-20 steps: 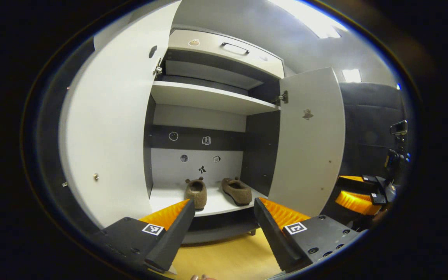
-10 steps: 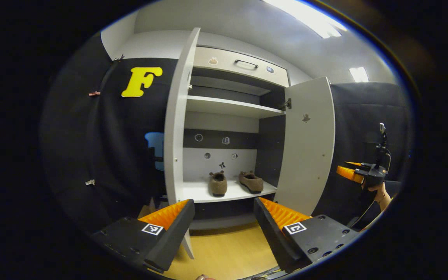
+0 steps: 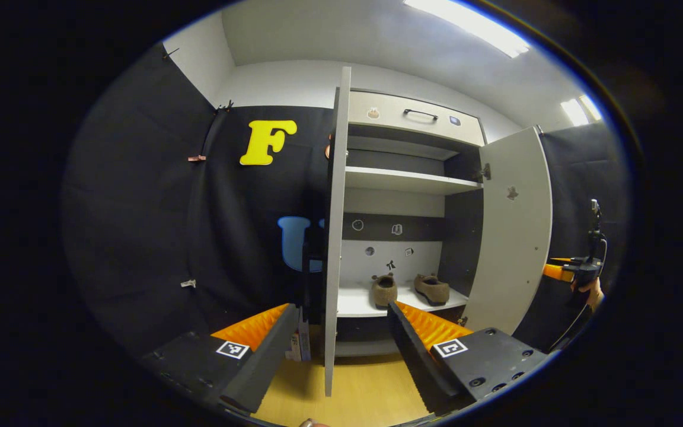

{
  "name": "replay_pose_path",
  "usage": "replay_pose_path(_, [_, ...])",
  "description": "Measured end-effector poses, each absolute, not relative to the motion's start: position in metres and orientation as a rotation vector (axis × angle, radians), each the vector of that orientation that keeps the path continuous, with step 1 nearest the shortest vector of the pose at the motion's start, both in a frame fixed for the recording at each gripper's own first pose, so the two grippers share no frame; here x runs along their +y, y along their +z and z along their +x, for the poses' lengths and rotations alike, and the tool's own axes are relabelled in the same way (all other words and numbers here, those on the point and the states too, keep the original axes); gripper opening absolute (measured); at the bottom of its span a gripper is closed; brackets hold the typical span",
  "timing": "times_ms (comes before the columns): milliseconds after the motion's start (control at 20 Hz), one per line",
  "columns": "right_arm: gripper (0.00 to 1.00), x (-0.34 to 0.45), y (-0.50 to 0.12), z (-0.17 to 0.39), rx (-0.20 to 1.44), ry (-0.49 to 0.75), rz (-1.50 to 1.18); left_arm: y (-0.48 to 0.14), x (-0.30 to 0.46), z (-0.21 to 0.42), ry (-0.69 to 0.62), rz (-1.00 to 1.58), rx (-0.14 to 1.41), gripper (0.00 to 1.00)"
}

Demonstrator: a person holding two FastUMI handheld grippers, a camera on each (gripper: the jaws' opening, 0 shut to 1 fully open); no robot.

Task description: Grab one shoe with the right hand and put it into the shoe cabinet, grab the other shoe with the left hand and put it into the shoe cabinet; then close the right door with the right hand and the left door with the left hand.

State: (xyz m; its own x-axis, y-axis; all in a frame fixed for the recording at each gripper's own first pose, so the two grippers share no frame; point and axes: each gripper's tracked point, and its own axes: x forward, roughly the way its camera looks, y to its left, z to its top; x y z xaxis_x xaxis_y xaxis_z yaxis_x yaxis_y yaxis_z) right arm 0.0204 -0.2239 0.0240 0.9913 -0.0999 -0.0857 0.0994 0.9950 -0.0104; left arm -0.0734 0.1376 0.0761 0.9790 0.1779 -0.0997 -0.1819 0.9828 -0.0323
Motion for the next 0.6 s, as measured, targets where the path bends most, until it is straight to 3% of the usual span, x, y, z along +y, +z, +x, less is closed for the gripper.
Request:
replay_pose_path(350, [0.95, -0.167, 0.017, 0.043, 0.096, 0.064, 0.0, 0.078, 0.14, -0.065, 0.179, -0.08, 0.082, 0.95])
replay_pose_path(600, [0.95, -0.159, 0.015, 0.05, 0.096, 0.066, 0.013, 0.079, 0.146, -0.073, 0.21, -0.024, 0.112, 0.95])
